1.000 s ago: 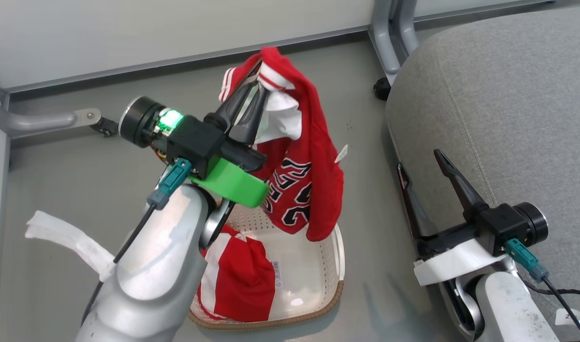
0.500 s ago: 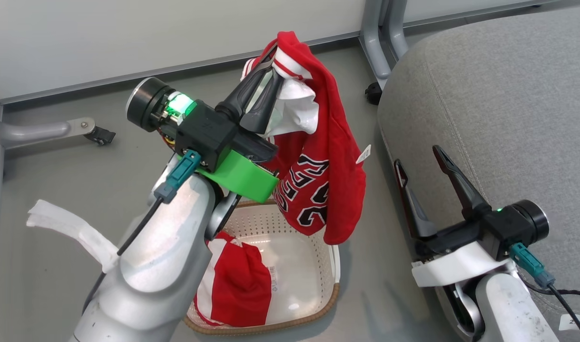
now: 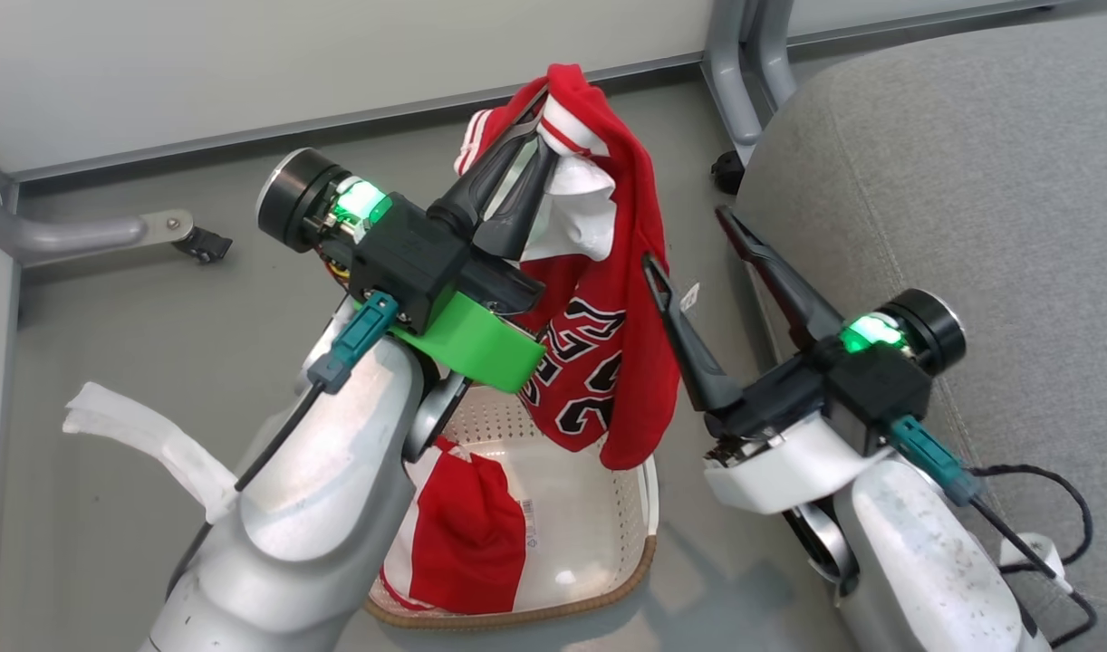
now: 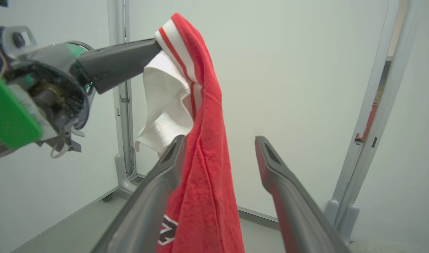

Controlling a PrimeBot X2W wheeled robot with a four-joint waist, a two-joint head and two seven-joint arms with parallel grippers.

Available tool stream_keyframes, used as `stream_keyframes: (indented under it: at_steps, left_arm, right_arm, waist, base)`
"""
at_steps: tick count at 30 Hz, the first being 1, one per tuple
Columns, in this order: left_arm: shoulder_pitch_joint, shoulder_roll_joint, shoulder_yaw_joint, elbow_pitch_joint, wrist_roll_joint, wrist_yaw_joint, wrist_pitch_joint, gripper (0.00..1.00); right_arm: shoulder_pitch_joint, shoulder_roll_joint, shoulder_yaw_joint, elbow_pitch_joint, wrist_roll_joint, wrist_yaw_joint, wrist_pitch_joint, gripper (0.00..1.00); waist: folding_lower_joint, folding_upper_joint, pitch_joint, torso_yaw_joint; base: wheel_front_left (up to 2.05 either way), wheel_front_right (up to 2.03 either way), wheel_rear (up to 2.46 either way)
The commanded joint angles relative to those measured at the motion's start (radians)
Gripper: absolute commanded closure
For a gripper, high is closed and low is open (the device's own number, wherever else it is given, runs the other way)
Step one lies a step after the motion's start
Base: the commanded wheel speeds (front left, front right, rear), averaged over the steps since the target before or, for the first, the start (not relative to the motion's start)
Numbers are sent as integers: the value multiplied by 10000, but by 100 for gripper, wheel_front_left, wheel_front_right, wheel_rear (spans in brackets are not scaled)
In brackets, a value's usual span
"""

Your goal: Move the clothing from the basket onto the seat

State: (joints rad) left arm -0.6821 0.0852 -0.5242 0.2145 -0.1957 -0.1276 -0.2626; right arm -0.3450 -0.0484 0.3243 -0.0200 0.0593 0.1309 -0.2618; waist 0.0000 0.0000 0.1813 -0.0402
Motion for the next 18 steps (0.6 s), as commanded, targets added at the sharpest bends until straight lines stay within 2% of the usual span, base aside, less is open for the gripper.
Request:
stream_keyframes:
  at_steps: [1,16,17,18]
  left_arm:
    - [-172,-36,-21,-94,-21,-41,-34,100]
    - [59,-279,-623,-644,24,-42,-34,100]
    - [71,-288,-662,-653,9,-42,-34,100]
    - [84,-297,-683,-654,-2,-42,-34,100]
  right_arm:
    - [-213,-38,106,168,-75,-3,-49,0]
    - [-1376,-37,539,2198,-337,-5,-49,0]
    - [-1405,-34,569,2353,-279,-3,-49,84]
    - [-1432,-37,558,2453,-202,-5,-49,100]
  waist:
    - [0,0,98,97]
    - [0,0,352,465]
    - [0,0,345,481]
    - [0,0,340,491]
  base:
    - [0,0,0]
    - [0,0,0]
    - [0,0,0]
    - [0,0,0]
